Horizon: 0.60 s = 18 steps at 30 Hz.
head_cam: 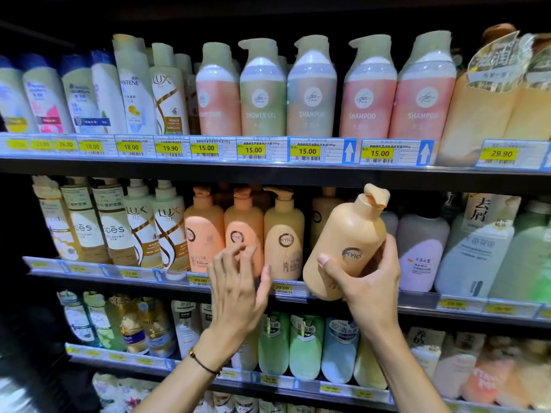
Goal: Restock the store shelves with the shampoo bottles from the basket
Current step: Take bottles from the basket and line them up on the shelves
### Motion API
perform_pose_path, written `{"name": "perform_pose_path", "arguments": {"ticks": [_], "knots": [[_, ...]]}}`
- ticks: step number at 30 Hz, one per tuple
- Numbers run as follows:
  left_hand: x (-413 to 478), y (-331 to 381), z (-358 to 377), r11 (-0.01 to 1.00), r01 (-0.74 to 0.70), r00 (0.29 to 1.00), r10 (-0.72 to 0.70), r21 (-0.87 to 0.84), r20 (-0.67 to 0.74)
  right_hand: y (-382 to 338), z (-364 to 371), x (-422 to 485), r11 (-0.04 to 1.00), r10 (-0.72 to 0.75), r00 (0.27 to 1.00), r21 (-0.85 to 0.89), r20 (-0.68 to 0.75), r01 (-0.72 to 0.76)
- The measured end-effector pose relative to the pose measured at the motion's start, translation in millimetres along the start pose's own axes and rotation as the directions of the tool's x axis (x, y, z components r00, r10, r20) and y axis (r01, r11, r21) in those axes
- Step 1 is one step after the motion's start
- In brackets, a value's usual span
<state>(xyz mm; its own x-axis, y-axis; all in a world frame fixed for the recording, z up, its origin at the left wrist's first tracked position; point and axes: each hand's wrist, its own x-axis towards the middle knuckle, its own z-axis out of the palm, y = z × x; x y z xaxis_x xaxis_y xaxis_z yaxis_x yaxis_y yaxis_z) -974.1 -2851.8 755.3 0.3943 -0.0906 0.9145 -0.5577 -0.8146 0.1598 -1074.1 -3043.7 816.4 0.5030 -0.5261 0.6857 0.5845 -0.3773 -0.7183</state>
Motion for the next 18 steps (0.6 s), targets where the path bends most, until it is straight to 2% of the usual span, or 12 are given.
{"name": "perform_pose_path", "arguments": {"ticks": [6, 12, 18], "knots": [[-31.8, -25.6, 2.4, 0.999, 0.021, 0.993, -0.025, 0.038, 0.114, 0.6, 5.8, 14.3, 0.998, -0.015, 1.000, -0.057, 0.014, 0.016], [-40.7, -34.8, 7.0, 0.999, -0.007, 0.991, 0.000, 0.049, 0.134, 18.1, 14.8, 20.7, 0.962, 0.027, 0.996, -0.273, 0.085, -0.003], [-41.6, -33.0, 6.5, 0.999, -0.004, 0.993, -0.001, 0.039, 0.114, 37.4, 17.5, 25.2, 0.921, 0.124, 0.985, -0.383, 0.122, -0.069]]}}
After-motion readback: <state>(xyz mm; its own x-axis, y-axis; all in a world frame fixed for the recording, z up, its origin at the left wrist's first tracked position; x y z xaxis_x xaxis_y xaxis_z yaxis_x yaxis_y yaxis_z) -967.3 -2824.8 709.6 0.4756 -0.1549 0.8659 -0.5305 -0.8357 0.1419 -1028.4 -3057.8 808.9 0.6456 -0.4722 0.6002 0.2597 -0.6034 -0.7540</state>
